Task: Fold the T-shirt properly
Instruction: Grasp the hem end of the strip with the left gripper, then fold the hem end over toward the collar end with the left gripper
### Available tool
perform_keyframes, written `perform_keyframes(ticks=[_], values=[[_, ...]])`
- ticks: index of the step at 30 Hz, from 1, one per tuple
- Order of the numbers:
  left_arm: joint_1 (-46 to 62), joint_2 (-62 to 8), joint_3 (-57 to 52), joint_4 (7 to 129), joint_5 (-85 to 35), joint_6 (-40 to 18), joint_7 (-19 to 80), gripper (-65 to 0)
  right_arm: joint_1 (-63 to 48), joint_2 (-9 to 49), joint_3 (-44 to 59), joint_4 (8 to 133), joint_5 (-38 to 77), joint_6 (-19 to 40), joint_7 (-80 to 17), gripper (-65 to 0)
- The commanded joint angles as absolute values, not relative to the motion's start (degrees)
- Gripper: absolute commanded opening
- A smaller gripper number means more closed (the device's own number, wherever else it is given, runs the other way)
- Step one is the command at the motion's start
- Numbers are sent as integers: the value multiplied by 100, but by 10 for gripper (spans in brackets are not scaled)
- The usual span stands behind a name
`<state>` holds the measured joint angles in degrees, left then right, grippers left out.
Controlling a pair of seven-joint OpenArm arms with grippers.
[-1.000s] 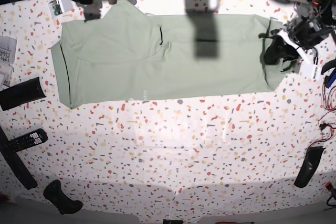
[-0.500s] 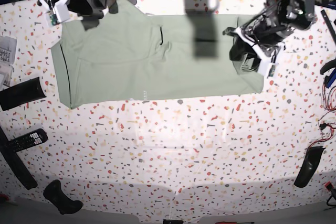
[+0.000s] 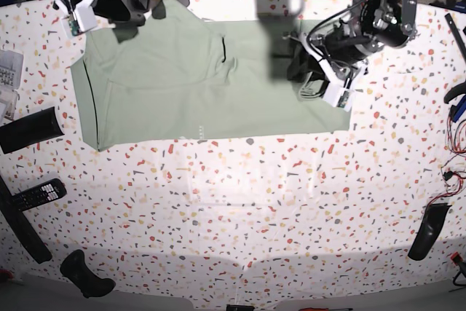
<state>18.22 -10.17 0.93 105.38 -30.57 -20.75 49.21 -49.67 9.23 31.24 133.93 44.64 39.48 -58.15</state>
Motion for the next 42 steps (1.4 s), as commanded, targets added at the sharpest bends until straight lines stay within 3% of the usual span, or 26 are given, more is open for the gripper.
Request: perform_keyframes(ticks=[1,31,35,42], values=[[1776,-1033,91,10645,-3144,-2095,4735,-650,-5015,950,3148,13500,4563,4000,-5710,-420],[1793,-698,91,10645,-3157,-2196,4766,-650,-5015,952,3148,13500,4565,4000,-5712,-419],[1793,-698,91,10645,-3415,-2322,4768,-470,-5015,952,3148,13500,4565,4000,-5710,-419],[1791,-635,93,10645,-4372,-3092,4770,-454,-5013,954,3148,13500,4565,4000,-5710,-419]])
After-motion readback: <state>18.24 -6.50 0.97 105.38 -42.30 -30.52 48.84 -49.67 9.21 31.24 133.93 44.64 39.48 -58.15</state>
